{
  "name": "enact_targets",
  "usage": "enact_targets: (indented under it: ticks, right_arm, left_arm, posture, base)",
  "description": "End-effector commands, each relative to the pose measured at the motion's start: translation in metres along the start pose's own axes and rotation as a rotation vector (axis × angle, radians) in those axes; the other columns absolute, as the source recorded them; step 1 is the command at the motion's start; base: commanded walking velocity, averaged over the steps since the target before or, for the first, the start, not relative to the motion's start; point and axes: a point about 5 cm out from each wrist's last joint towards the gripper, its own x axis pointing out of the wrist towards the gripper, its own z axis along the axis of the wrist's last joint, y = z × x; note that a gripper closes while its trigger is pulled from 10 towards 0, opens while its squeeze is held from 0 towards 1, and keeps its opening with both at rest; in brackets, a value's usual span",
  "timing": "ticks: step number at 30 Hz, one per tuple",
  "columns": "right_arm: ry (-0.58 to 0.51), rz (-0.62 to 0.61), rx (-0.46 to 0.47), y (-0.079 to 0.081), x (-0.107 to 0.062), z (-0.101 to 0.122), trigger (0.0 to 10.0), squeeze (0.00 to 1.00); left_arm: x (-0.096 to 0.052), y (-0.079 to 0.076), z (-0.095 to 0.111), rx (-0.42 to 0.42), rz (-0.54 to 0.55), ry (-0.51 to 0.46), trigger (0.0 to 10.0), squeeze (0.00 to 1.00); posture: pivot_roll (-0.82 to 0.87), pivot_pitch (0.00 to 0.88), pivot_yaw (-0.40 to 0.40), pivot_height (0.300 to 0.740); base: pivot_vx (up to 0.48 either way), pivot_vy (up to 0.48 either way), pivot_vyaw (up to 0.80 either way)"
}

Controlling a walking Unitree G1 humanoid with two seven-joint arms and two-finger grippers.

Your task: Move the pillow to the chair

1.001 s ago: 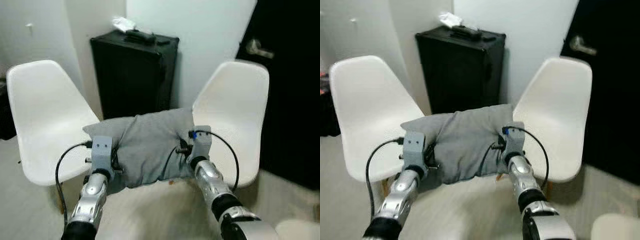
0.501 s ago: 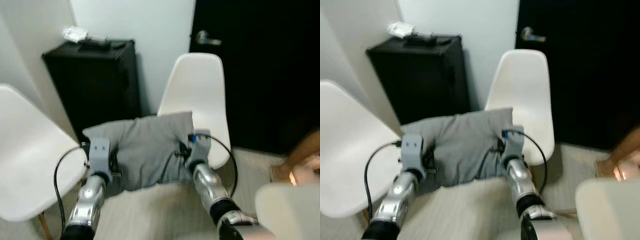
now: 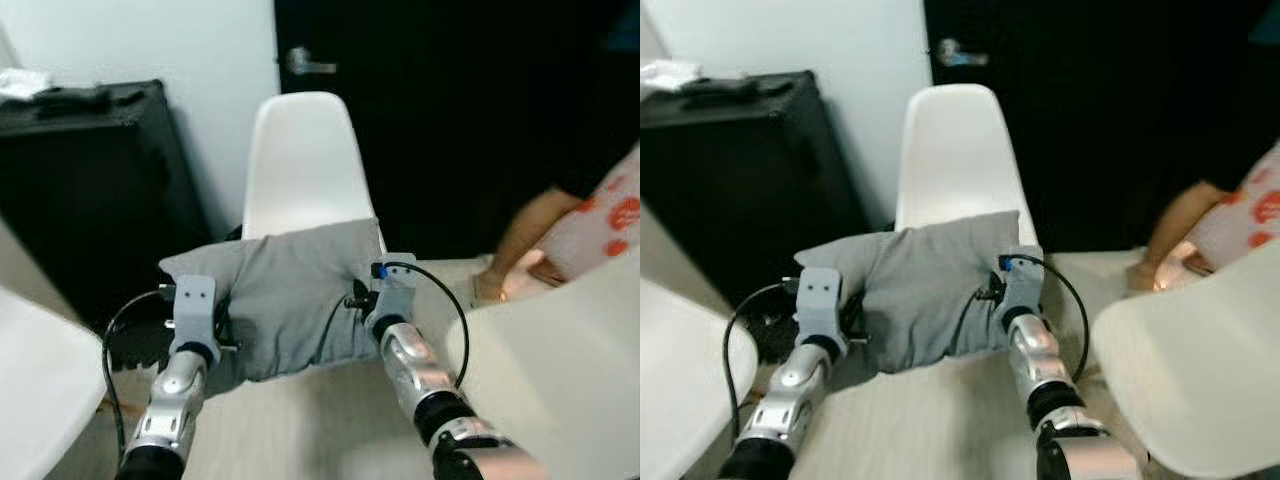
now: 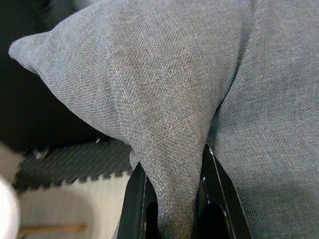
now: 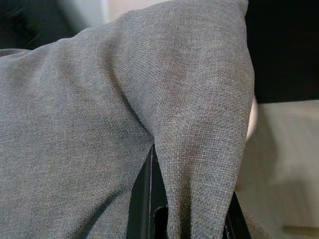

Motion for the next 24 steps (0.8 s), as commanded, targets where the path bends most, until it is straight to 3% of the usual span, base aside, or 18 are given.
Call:
enact_targets:
  ticks: [1, 6, 16, 24]
  right_arm:
    - [-0.026, 0.032, 0.005, 0.0087, 0.0040, 0.0082, 10.0, 0.00]
    - [-0.030, 0.033, -0.010, 0.0086, 0.0045, 0.0095, 10.0, 0.00]
    - [-0.013, 0.062, -0.068, 0.0037, 0.0055, 0.0116, 10.0, 0.00]
    - [-0.006, 0.062, -0.083, 0.0031, 0.0064, 0.0125, 10.0, 0.00]
  left_arm:
    - [0.0019, -0.0030, 0.0119, 0.023, -0.017, -0.058, 10.0, 0.00]
    - [0.0025, -0.0031, 0.0132, 0.010, -0.012, -0.069, 10.0, 0.00]
    - [0.0032, -0.0116, 0.0174, -0.031, -0.006, -0.106, 10.0, 0.00]
    - [0.0034, -0.0117, 0.0189, -0.052, -0.004, -0.117, 10.0, 0.00]
  posture:
    - [0.06, 0.000, 0.060, 0.722]
    - [0.06, 0.000, 0.049, 0.722]
    - [0.05, 0.000, -0.016, 0.722]
    - [0.05, 0.000, -0.029, 0.722]
  base:
    - [0.000, 0.000, -0.80]
    - [0.000, 0.000, -0.68]
    - [0.000, 0.000, 0.00]
    - [0.357, 0.000, 0.00]
